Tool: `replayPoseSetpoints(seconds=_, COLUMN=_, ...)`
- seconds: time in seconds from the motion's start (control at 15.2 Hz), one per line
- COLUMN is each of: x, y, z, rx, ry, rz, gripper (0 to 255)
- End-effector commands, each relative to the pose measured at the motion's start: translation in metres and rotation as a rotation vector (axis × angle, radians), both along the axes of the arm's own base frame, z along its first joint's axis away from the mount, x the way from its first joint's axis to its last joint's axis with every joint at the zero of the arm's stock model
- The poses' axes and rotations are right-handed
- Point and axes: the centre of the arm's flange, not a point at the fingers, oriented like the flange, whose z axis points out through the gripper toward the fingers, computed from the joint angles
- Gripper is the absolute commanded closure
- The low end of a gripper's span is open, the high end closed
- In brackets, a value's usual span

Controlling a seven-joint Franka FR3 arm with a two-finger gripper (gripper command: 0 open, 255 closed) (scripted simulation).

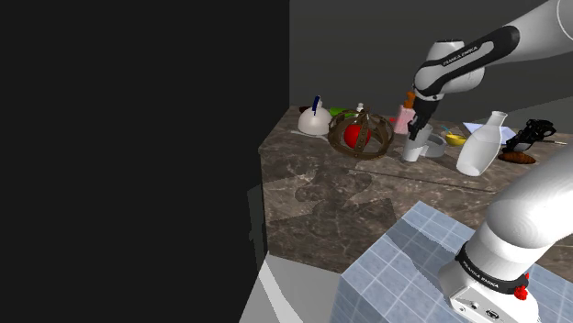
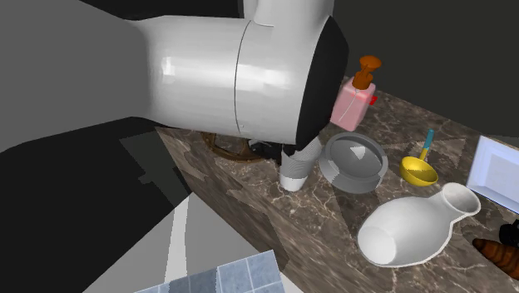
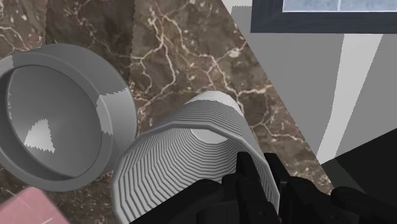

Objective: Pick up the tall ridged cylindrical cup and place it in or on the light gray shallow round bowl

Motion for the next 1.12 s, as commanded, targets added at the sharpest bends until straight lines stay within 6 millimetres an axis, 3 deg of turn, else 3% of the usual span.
replayPoseSetpoints(seconds=0.0, x=0.0, y=0.0, z=0.011, rx=0.0, ry=0.0, rz=0.0, gripper=255)
replayPoseSetpoints(seconds=1.06, x=0.0, y=0.0, z=0.096, rx=0.0, ry=0.0, rz=0.0, gripper=255)
